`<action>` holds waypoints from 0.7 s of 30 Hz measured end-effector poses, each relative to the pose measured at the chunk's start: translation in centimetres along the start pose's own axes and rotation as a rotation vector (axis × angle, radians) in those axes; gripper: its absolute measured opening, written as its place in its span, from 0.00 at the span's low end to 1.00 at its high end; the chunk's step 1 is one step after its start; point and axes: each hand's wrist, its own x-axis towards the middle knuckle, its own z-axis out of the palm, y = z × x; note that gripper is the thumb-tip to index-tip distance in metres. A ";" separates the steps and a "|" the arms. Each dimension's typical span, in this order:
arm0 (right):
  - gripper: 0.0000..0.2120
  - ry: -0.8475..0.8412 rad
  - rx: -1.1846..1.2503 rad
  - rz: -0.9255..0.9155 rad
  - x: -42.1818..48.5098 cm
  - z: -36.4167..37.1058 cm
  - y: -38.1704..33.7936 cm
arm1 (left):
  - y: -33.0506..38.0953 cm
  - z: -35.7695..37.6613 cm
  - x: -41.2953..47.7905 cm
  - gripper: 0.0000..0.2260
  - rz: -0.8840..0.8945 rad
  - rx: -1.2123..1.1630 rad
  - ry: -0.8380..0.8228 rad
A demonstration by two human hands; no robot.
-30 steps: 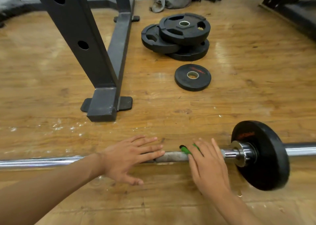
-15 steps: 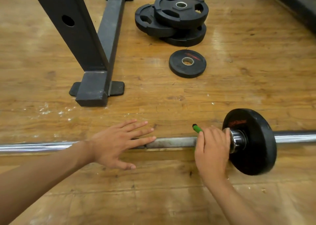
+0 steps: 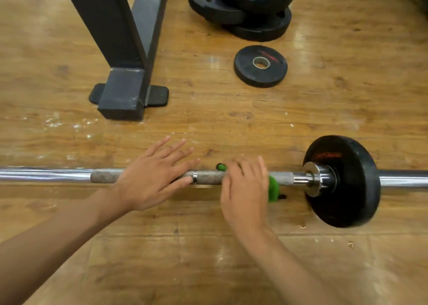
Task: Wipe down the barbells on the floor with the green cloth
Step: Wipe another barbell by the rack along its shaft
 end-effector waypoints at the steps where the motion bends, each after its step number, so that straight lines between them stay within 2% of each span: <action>1: 0.17 -0.052 0.016 -0.148 0.0 -0.3 0.5 | 0.1 0.0 0.0 0.29 -0.027 -0.011 0.004; 2: 0.15 -0.078 0.003 -0.236 0.3 -0.9 1.9 | 0.3 0.1 -0.1 0.29 -0.052 -0.011 0.014; 3: 0.15 -0.077 -0.023 -0.247 0.5 -1.5 3.7 | 0.4 0.1 -0.1 0.29 -0.066 -0.007 0.021; 4: 0.14 -0.043 -0.040 -0.148 0.3 -2.2 5.4 | 0.5 0.2 -0.2 0.29 -0.069 -0.009 0.021; 5: 0.14 0.021 -0.042 0.033 -0.1 -2.9 6.4 | 0.7 0.2 -0.2 0.29 -0.066 -0.015 0.018; 7: 0.15 0.116 -0.061 0.360 -0.5 -2.5 4.5 | 0.9 0.3 -0.3 0.29 -0.075 -0.022 0.024; 8: 0.17 0.107 -0.063 0.387 -0.6 -1.5 2.0 | 1.0 0.2 -0.4 0.29 -0.080 -0.023 0.024; 9: 0.17 0.066 -0.046 0.287 -0.7 -0.6 -0.5 | 1.1 0.2 -0.6 0.29 -0.085 -0.026 0.021; 11: 0.18 -0.040 0.012 -0.066 -1.4 0.0 -2.9 | 1.4 0.1 -1.0 0.30 -0.081 -0.045 0.004; 13: 0.17 -0.091 0.006 -0.273 -1.1 -0.9 -0.5 | 1.6 0.2 -1.3 0.31 -0.079 -0.067 0.004; 14: 0.16 -0.080 -0.032 -0.270 -1.2 -1.5 1.7 | 1.7 0.2 -1.5 0.31 -0.079 -0.072 0.003; 15: 0.15 -0.044 -0.081 -0.162 -1.5 -2.3 3.6 | 1.8 0.3 -1.7 0.31 -0.078 -0.074 0.000; 18: 0.15 0.089 -0.118 0.359 -2.3 -2.8 4.0 | 2.5 0.5 -2.2 0.30 -0.079 -0.090 -0.006; 19: 0.16 0.113 -0.108 0.429 -2.3 -1.8 1.8 | 2.6 0.5 -2.3 0.29 -0.073 -0.104 -0.013; 20: 0.16 0.091 -0.079 0.399 -2.3 -0.8 -0.9 | 2.8 0.4 -2.5 0.29 -0.073 -0.117 -0.022; 21: 0.16 0.048 -0.036 0.262 -2.6 -0.2 -3.3 | 3.0 0.3 -2.8 0.29 -0.074 -0.126 -0.028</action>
